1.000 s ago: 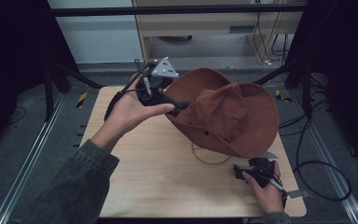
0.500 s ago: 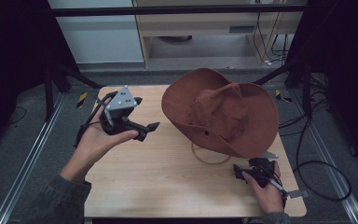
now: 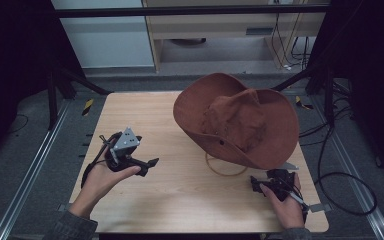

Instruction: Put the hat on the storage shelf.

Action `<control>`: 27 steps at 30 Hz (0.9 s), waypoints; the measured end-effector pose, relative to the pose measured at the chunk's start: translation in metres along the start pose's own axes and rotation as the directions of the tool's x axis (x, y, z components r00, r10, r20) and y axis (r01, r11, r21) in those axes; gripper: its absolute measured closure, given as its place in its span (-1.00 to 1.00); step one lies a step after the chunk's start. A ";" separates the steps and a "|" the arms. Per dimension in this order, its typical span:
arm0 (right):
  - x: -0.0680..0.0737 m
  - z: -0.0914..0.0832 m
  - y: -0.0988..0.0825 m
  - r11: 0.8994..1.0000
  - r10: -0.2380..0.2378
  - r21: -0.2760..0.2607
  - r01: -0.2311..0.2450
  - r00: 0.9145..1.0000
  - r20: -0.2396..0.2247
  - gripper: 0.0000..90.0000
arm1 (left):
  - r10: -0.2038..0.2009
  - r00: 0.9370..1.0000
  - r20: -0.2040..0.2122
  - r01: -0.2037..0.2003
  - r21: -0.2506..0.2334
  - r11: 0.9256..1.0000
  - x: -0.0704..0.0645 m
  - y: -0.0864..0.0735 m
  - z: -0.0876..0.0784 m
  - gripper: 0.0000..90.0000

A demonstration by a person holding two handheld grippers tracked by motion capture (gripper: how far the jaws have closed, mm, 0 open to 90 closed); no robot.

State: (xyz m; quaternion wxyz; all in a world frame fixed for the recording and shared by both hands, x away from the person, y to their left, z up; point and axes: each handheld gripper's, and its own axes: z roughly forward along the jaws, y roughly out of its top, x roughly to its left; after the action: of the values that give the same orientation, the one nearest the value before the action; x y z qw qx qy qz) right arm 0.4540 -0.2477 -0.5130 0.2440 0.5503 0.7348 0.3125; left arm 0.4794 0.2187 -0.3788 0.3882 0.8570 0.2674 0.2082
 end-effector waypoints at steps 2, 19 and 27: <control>0.000 0.000 0.000 1.000 0.000 0.000 0.000 1.000 0.000 -0.99 | -0.007 1.000 -0.013 0.008 0.027 1.000 0.003 -0.013 0.008 -0.85; 0.000 0.000 0.000 1.000 0.000 0.000 0.000 1.000 0.000 -0.99 | -0.137 0.989 -0.062 0.145 0.162 0.976 0.028 -0.104 0.038 -0.90; 0.000 0.000 0.000 1.000 0.000 0.000 0.000 1.000 0.000 -0.99 | -0.188 0.980 -0.062 0.197 0.199 0.960 0.037 -0.123 0.045 -0.90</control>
State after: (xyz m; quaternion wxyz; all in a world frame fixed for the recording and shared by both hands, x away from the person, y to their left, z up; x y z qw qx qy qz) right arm 0.4541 -0.2477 -0.5130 0.2440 0.5502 0.7349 0.3126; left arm 0.4964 0.2849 -0.4966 0.3108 0.8577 0.3774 0.1591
